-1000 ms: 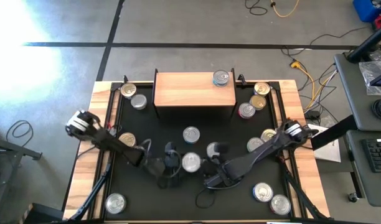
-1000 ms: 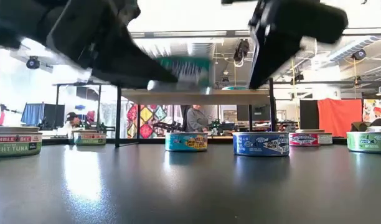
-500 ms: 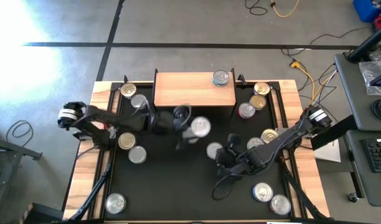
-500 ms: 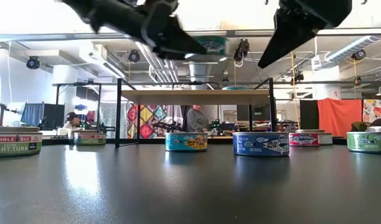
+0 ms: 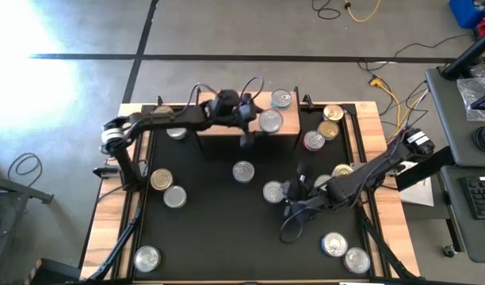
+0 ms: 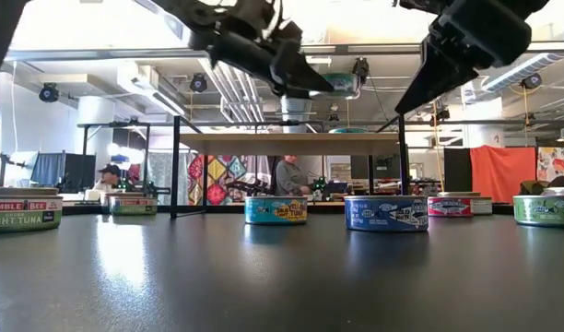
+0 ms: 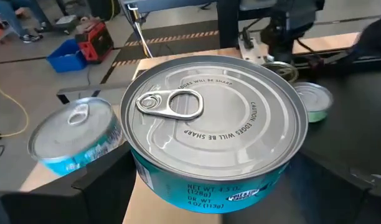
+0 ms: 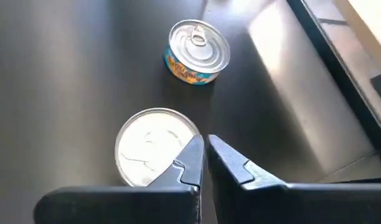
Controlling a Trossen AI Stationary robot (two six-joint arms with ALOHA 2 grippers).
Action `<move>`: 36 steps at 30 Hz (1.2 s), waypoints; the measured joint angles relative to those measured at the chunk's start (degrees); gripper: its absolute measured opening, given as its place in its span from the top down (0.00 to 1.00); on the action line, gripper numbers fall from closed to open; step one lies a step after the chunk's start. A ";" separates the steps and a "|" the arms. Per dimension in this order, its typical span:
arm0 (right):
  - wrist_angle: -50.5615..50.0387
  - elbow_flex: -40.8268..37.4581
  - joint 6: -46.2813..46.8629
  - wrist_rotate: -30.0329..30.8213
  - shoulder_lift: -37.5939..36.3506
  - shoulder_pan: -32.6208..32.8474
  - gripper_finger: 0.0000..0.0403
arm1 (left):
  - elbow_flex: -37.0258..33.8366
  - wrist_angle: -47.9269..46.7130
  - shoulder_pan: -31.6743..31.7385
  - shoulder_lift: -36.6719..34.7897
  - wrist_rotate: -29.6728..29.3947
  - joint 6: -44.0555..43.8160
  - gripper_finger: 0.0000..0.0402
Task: Stack canned seafood by type on shelf
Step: Stack the light blue tuna can on top of the light blue tuna can on the shelf
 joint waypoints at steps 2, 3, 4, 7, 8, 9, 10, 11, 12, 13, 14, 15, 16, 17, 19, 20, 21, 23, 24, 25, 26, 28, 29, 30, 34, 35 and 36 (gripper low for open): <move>0.06 -0.03 -1.49 -1.64 -1.40 -0.89 0.97 | 3.75 -2.07 1.33 2.67 1.68 1.12 0.15; -0.10 -0.07 -1.90 -2.68 -2.19 -1.29 0.97 | 5.83 -2.63 1.99 4.09 2.46 1.41 0.15; -0.56 -0.14 -2.20 -3.38 -2.97 -1.56 0.97 | 7.66 -2.53 2.72 5.23 3.33 1.66 0.15; -2.48 -0.18 -2.44 -4.33 -5.65 -1.87 0.97 | 13.40 -3.57 5.00 8.70 6.60 2.44 0.15; -3.68 -0.18 -2.50 -4.30 -6.49 -1.87 0.97 | 15.45 -4.20 5.73 9.78 6.87 2.89 0.15; -4.54 -0.18 -2.53 -4.17 -7.45 -1.89 0.97 | 17.58 -5.48 6.47 10.84 7.20 3.46 0.15; -5.53 -0.18 -2.57 -3.48 -8.48 -1.89 0.97 | 19.81 -7.04 7.20 12.00 7.64 3.93 0.15; -6.58 -0.18 -2.55 -2.31 -9.44 -1.91 0.97 | 22.10 -8.36 7.79 13.41 7.79 4.37 0.15; -6.81 -0.22 -2.72 -0.73 -10.33 -2.18 0.97 | 24.19 -9.62 8.44 14.82 7.83 4.59 0.15; -6.47 -0.21 -3.53 1.18 -11.33 -2.65 0.97 | 26.08 -11.57 8.94 16.26 7.96 4.71 0.15; -6.37 -0.02 -5.18 2.52 -12.14 -3.42 0.97 | 28.05 -12.91 9.34 17.85 8.04 4.82 0.15; -6.36 0.39 -6.94 3.13 -12.79 -4.52 0.97 | 29.98 -13.83 9.71 19.32 8.05 4.99 0.15; -6.11 1.01 -8.52 3.27 -13.35 -6.12 0.97 | 31.75 -15.34 10.01 20.65 8.37 5.18 0.15; -5.82 1.67 -9.52 3.38 -13.89 -7.77 0.97 | 33.59 -16.91 10.29 21.92 9.33 5.28 0.15; -5.95 2.78 -11.39 3.47 -14.66 -11.59 0.97 | 37.17 -18.48 10.80 24.12 10.79 5.51 0.15; -5.92 3.33 -12.28 3.60 -14.84 -13.57 0.97 | 38.78 -19.96 11.06 25.00 11.42 5.77 0.15; -5.78 3.82 -13.85 3.65 -14.99 -15.66 0.97 | 40.32 -21.19 11.27 25.93 12.30 6.04 0.15; -5.73 4.68 -17.60 3.46 -15.13 -20.06 0.97 | 42.90 -22.59 11.66 27.62 12.55 6.58 0.15; -5.28 5.28 -19.13 3.40 -15.12 -22.36 0.97 | 44.01 -23.53 11.82 28.31 12.58 6.69 0.15; -4.50 5.87 -20.69 3.28 -15.12 -24.83 0.97 | 44.91 -23.96 11.95 28.94 12.50 6.77 0.15; -3.69 6.37 -22.27 3.01 -15.12 -27.28 0.97 | 45.70 -23.94 12.11 29.44 12.53 6.86 0.15; -0.54 7.09 -26.25 -0.12 -15.09 -32.36 0.97 | 46.70 -24.14 12.39 29.87 12.63 6.88 0.15; 1.51 7.34 -28.20 -3.13 -15.07 -35.01 0.97 | 47.01 -24.03 12.59 29.90 12.85 6.88 0.15; 3.32 7.61 -30.12 -6.62 -15.03 -37.54 0.97 | 47.16 -24.16 12.79 29.90 13.27 6.88 0.15; 11.74 7.86 -33.26 -21.81 -14.68 -47.41 0.97 | 47.23 -26.46 13.20 29.90 15.68 6.96 0.15; 12.95 7.86 -33.28 -24.73 -14.45 -49.85 0.97 | 47.23 -26.84 13.23 29.90 16.09 7.00 0.15; 14.06 7.86 -33.33 -26.99 -14.14 -51.89 0.97 | 47.23 -26.72 13.24 29.90 16.43 7.14 0.15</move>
